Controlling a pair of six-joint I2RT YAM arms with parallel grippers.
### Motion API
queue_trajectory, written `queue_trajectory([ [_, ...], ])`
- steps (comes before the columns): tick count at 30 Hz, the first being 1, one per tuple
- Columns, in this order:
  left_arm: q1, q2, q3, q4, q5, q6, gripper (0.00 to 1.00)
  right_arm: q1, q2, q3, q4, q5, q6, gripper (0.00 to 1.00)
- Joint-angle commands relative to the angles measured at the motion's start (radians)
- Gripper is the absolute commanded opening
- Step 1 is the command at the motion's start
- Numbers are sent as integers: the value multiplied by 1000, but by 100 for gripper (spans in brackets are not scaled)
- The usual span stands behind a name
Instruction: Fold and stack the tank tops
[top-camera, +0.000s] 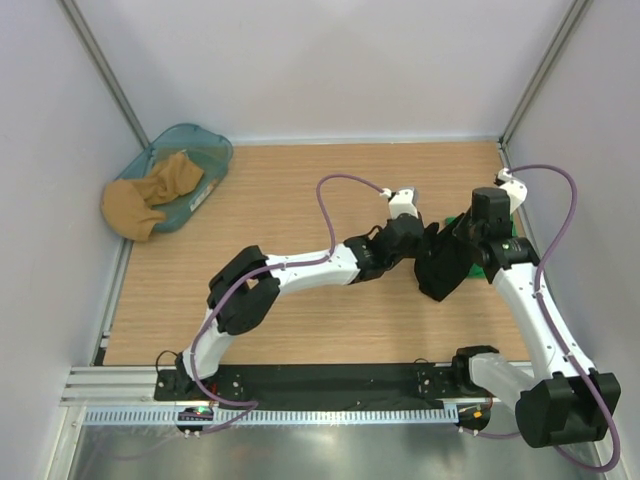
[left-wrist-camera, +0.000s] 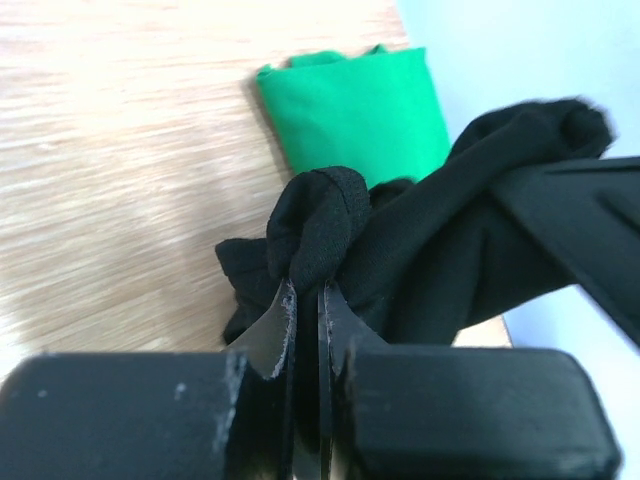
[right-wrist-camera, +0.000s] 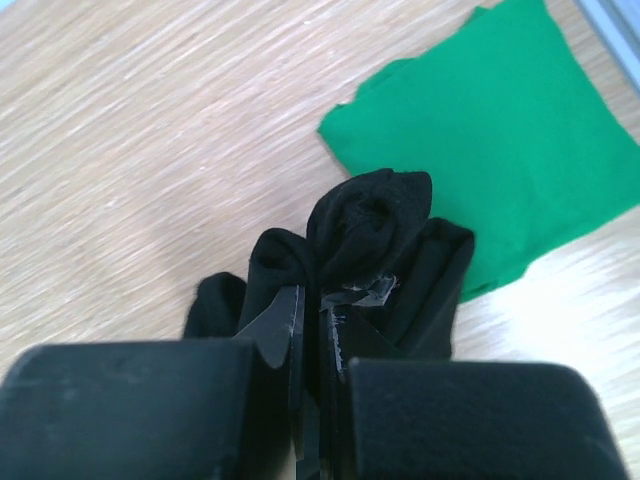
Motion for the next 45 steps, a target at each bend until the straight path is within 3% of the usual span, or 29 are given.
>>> queue_trajectory([
  [1,-15,-66,17,62,-6,24,0,-10,-15,49,-1,89,-9,1],
  [12,-90,-31,114,77,21,95,0,-14,-193,36,-47,322,10,1],
  [19,-95,55,265,88,61,159,0,-32,-119,118,-56,419,-7,1],
  [24,-95,131,345,150,54,250,0,-110,-7,200,-47,327,-6,1],
  [30,-93,214,434,183,83,227,0,-231,60,247,-45,235,-15,1],
  [39,-85,325,581,137,66,259,0,-316,109,258,-50,150,-20,1],
  [45,-79,329,588,143,55,262,0,-345,166,253,-22,117,-13,1],
])
